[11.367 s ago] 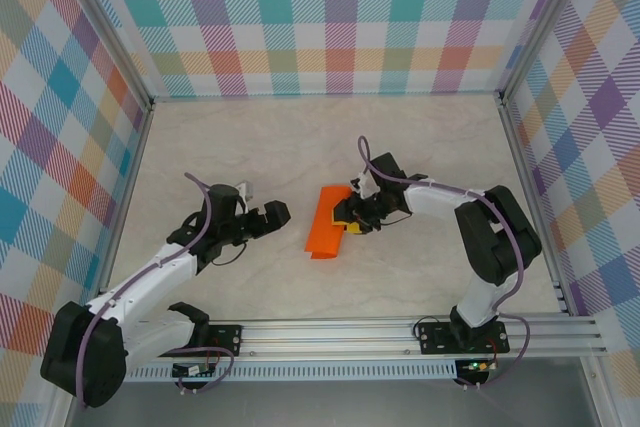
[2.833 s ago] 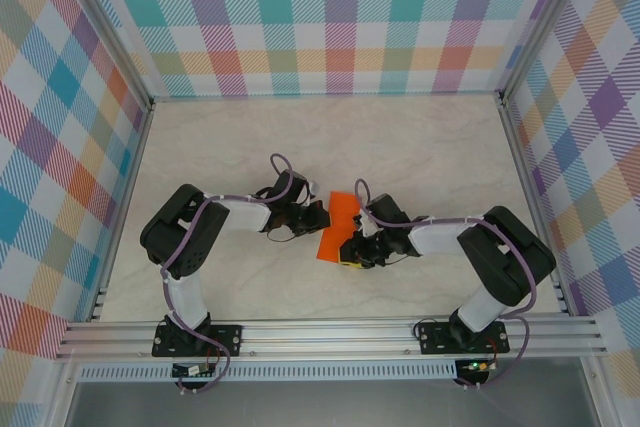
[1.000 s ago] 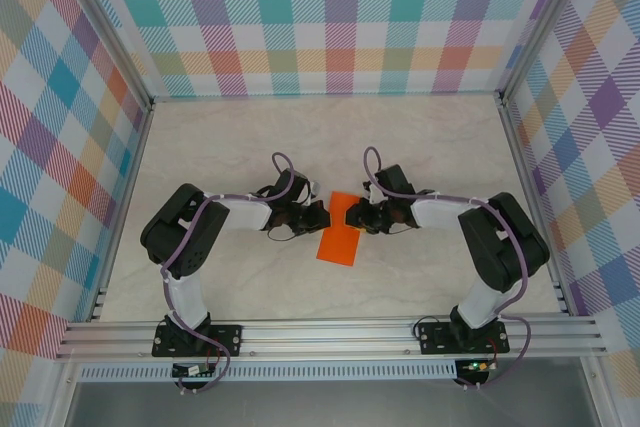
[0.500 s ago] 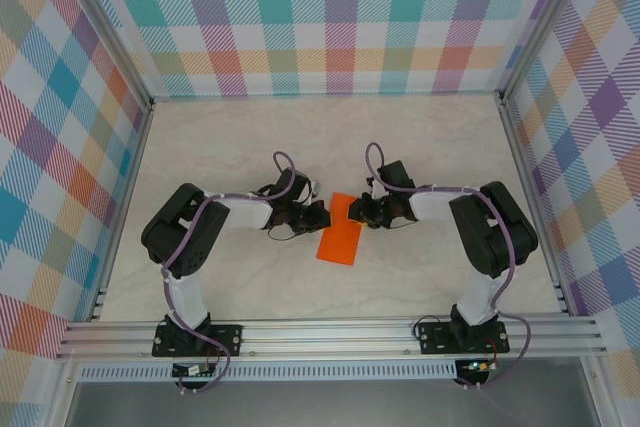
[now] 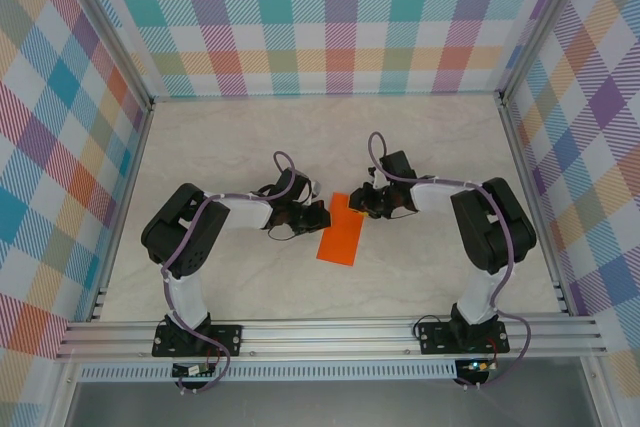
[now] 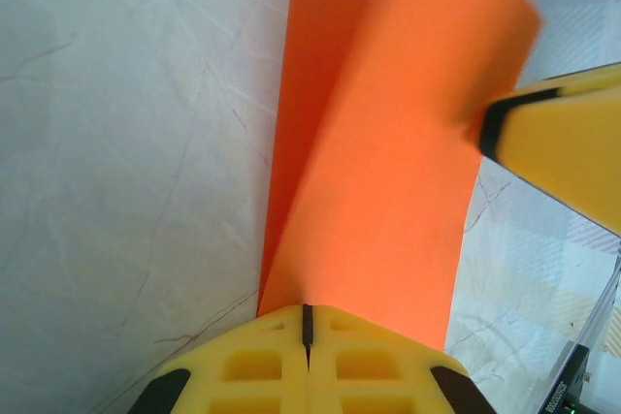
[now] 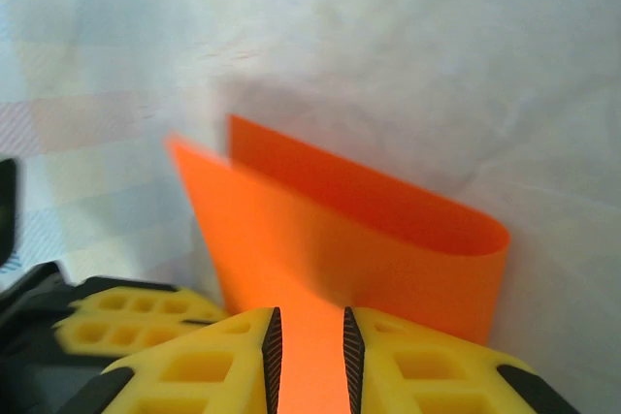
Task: Fold a paper plane with a square sheet of paper (pick it up from the middle)
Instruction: Fold the square sheet of paper in half at the center of the table.
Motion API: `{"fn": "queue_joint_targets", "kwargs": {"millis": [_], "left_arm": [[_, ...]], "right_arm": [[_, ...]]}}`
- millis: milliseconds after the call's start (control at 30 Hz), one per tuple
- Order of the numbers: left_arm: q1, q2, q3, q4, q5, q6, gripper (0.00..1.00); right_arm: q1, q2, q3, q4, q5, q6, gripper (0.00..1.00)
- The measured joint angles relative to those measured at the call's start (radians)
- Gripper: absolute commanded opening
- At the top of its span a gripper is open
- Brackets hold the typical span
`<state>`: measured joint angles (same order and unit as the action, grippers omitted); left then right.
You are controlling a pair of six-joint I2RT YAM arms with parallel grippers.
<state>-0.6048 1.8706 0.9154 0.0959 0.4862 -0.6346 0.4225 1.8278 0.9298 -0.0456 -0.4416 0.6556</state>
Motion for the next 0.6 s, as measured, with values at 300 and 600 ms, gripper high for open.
{"fn": "queue_joint_targets", "kwargs": {"millis": [300,600], "left_arm": [[-0.001,0.0,0.003,-0.008,-0.002,0.003,0.0],[-0.002,0.0,0.005,-0.012,-0.005,0.004,0.0]], "right_arm": [[-0.013,0.023,0.022,-0.021,-0.019,-0.003,0.26],[-0.031,0.031,0.116,-0.088,-0.014,-0.032,0.26]]}}
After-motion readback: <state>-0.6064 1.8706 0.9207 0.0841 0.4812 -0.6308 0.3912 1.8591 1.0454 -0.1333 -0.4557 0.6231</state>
